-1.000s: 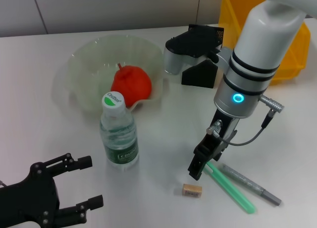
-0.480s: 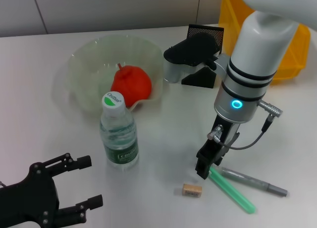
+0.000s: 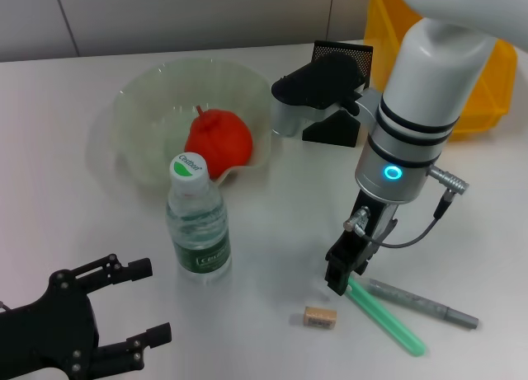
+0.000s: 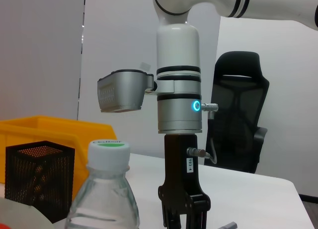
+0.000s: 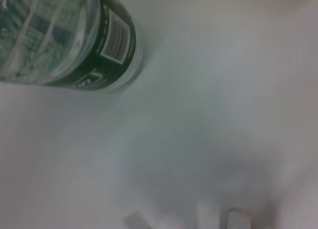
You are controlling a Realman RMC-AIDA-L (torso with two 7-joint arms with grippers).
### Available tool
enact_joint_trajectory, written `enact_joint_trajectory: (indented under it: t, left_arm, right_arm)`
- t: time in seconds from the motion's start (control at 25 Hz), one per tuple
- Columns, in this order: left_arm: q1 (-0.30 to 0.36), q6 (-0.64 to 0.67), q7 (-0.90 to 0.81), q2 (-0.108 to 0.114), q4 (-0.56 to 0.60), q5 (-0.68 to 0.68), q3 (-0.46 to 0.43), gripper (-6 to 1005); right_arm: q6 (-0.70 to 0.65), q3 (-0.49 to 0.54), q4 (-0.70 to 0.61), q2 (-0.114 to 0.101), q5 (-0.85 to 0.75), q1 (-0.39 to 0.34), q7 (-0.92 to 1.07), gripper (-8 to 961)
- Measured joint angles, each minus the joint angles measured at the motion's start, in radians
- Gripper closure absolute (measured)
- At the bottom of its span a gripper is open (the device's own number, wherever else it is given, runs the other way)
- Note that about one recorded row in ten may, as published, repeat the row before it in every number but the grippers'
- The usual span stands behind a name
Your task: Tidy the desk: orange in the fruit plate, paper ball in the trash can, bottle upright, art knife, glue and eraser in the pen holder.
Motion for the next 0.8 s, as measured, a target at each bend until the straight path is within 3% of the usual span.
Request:
enact_joint_trajectory:
  t: [0.8]
  left_arm:
    - [0.001,-0.001,0.000,-0.002,0.000,0.000,-0.001,216]
  right_arm:
    - [0.032,-0.096,0.018,0.000,0.052,0.010,0.017,537]
